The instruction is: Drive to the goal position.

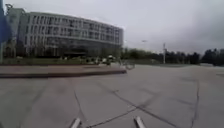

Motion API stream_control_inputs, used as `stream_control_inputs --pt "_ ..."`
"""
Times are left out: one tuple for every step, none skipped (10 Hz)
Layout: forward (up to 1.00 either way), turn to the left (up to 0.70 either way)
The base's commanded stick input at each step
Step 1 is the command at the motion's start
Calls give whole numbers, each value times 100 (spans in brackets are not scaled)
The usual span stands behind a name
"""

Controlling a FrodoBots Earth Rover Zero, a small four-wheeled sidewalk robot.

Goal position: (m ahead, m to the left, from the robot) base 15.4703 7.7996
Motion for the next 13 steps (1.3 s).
stream_control_inputs --pt "100 -39" --pt "100 -39" --pt "100 -39" --pt "100 -39" --pt "100 -39" --pt "100 -39" --pt "100 -39" --pt "100 -39" --pt "100 -39" --pt "100 -39" --pt "100 -39" --pt "100 -39" --pt "100 -39"
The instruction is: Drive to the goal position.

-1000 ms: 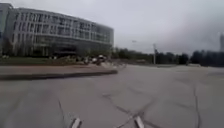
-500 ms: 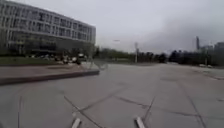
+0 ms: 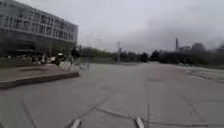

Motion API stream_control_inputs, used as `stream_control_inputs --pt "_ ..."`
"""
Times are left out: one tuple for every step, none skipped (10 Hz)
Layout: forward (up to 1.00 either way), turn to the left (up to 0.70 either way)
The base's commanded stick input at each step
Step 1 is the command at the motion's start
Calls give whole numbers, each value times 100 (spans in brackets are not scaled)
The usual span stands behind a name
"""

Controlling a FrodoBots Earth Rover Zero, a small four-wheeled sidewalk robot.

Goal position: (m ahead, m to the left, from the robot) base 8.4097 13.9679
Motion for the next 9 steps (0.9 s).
stream_control_inputs --pt "100 -39" --pt "100 -35" --pt "100 -2" --pt "100 1" --pt "100 1" --pt "100 1" --pt "100 1" --pt "100 1" --pt "100 1"
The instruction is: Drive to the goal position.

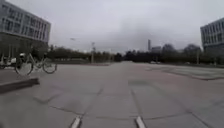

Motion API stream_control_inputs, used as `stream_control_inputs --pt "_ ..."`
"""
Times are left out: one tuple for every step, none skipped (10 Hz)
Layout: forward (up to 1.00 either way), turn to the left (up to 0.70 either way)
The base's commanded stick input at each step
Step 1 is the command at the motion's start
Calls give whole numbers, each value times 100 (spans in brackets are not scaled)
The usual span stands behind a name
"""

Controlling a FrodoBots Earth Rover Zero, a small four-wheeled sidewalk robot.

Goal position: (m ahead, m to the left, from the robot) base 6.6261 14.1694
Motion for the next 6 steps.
stream_control_inputs --pt "100 -25" --pt "100 -39" --pt "100 -39" --pt "100 -39" --pt "100 1" --pt "100 1"
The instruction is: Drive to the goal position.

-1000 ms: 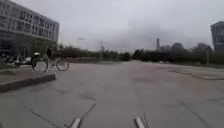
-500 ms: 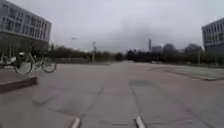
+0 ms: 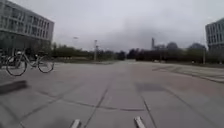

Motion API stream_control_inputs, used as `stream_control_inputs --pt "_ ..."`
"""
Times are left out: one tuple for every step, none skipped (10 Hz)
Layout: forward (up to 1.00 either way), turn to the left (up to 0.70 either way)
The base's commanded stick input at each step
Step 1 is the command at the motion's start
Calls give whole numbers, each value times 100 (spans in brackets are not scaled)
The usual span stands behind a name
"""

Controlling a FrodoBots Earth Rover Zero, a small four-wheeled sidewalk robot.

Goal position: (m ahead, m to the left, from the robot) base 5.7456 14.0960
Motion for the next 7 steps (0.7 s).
stream_control_inputs --pt "100 1" --pt "100 1" --pt "100 1" --pt "100 1" --pt "100 1" --pt "100 1" --pt "100 1"
